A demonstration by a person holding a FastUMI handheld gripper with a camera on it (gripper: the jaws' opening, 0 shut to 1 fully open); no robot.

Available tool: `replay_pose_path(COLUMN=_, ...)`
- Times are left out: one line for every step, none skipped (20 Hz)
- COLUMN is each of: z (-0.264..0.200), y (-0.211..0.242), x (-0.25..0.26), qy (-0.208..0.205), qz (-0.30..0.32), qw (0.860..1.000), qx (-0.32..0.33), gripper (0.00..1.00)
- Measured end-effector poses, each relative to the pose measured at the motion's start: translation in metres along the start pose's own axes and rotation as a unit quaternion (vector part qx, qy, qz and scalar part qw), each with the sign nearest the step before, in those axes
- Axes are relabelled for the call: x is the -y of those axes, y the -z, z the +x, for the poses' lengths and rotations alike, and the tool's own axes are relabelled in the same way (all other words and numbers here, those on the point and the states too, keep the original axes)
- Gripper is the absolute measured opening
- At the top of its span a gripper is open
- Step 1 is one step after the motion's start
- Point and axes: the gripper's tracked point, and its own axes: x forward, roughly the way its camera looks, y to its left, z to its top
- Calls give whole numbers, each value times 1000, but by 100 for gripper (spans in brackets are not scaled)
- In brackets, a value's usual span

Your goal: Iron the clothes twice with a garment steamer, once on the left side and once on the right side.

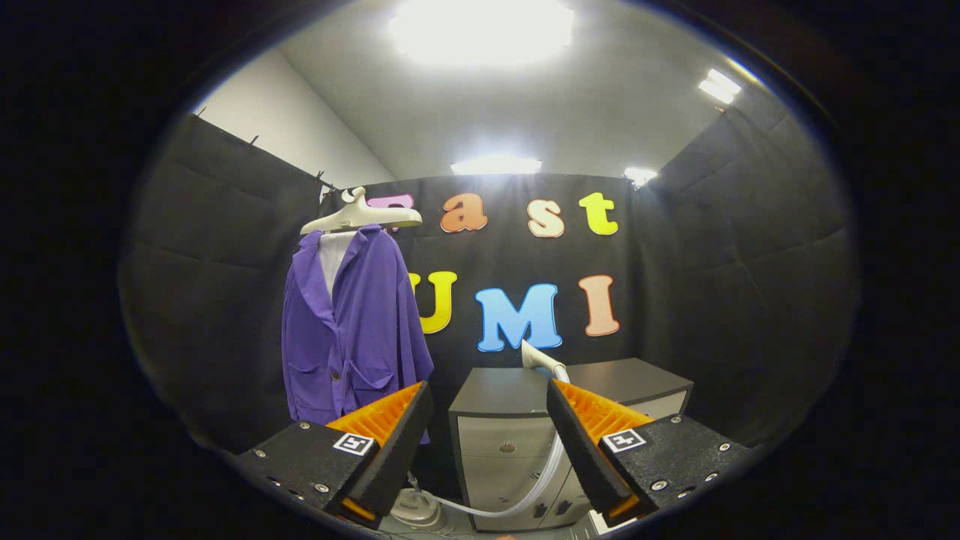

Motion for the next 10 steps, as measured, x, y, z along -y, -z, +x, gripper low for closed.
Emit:
replay_pose_path(z=11, y=-4, x=3, qy=-3, qz=0, qw=1000, qx=2, gripper=94)
replay_pose_path(z=22, y=-9, x=6, qy=-7, qz=0, qw=1000, qx=4, gripper=94)
replay_pose_path(z=33, y=-14, x=6, qy=-13, qz=1, qw=1000, qx=7, gripper=94)
replay_pose_path(z=43, y=-18, x=6, qy=-19, qz=3, qw=1000, qx=8, gripper=94)
replay_pose_path(z=53, y=-21, x=7, qy=-26, qz=5, qw=1000, qx=7, gripper=94)
replay_pose_path(z=63, y=-25, x=8, qy=-31, qz=7, qw=999, qx=8, gripper=94)
replay_pose_path(z=73, y=-28, x=10, qy=-36, qz=9, qw=999, qx=8, gripper=94)
replay_pose_path(z=82, y=-32, x=12, qy=-39, qz=9, qw=999, qx=9, gripper=94)
replay_pose_path(z=93, y=-34, x=15, qy=-42, qz=8, qw=999, qx=12, gripper=94)
replay_pose_path(z=102, y=-36, x=18, qy=-45, qz=7, qw=999, qx=12, gripper=94)
